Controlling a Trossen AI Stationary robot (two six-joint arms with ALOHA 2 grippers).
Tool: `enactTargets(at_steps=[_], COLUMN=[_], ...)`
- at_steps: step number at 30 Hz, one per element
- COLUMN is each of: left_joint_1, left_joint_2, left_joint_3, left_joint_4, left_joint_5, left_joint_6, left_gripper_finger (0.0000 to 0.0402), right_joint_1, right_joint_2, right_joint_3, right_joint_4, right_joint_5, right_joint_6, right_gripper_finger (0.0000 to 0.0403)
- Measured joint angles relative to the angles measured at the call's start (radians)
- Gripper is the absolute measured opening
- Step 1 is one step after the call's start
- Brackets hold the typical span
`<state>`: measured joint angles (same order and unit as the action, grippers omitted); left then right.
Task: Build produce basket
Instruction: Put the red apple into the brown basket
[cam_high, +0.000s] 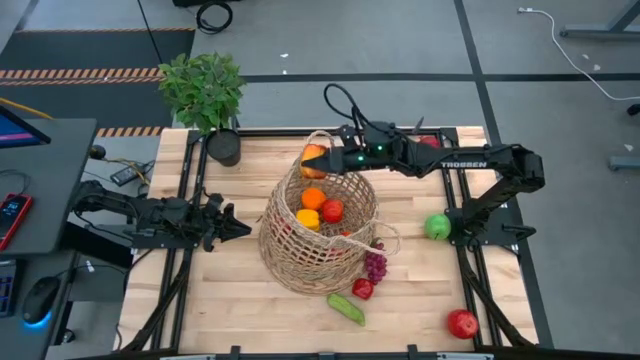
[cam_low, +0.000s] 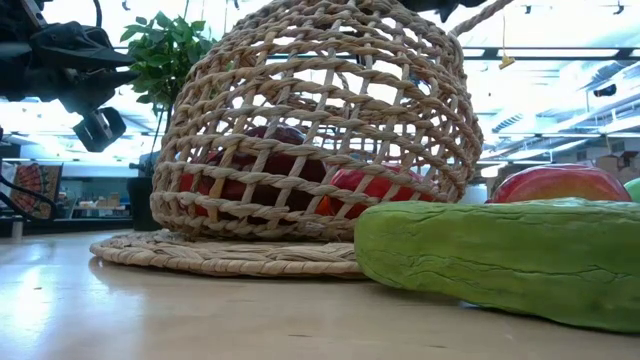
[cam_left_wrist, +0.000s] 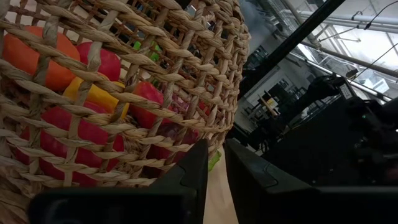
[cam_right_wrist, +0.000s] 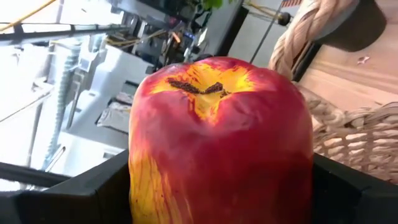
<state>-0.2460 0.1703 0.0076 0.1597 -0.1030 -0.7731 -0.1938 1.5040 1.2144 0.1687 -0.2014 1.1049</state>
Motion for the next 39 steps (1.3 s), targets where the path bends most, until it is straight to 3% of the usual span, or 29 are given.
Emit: enactTargets(at_steps=[9, 16, 27, 32, 39], left_joint_1=[0.0, 0.0, 0.0, 0.0, 0.0], left_joint_2=[0.0, 0.0, 0.0, 0.0, 0.0], left_joint_3=[0.0, 0.0, 0.0, 0.0, 0.0], left_joint_4=[0.0, 0.0, 0.0, 0.0, 0.0], left_joint_5=[0.0, 0.0, 0.0, 0.0, 0.0], left_joint_6=[0.0, 0.0, 0.0, 0.0, 0.0], left_gripper_finger=[0.0056, 0.0061, 0.0058, 0.0063, 0.0058], right_joint_1=[0.011, 0.014, 0.013, 0.051, 0.087], right_joint_2=[0.0, 0.0, 0.0, 0.0, 0.0], right_joint_3=[0.0, 0.0, 0.004, 0.063, 0.126], right_joint_4=[-0.005, -0.04, -0.335, -0.565, -0.727], right_joint_5=[0.05, -0.062, -0.226, -0.154, 0.01], right_joint_6=[-0.009, -0.126, -0.379, -0.603, -0.797], right_gripper_finger=[0.0346, 0.0346, 0.0346, 0.0346, 0.0346])
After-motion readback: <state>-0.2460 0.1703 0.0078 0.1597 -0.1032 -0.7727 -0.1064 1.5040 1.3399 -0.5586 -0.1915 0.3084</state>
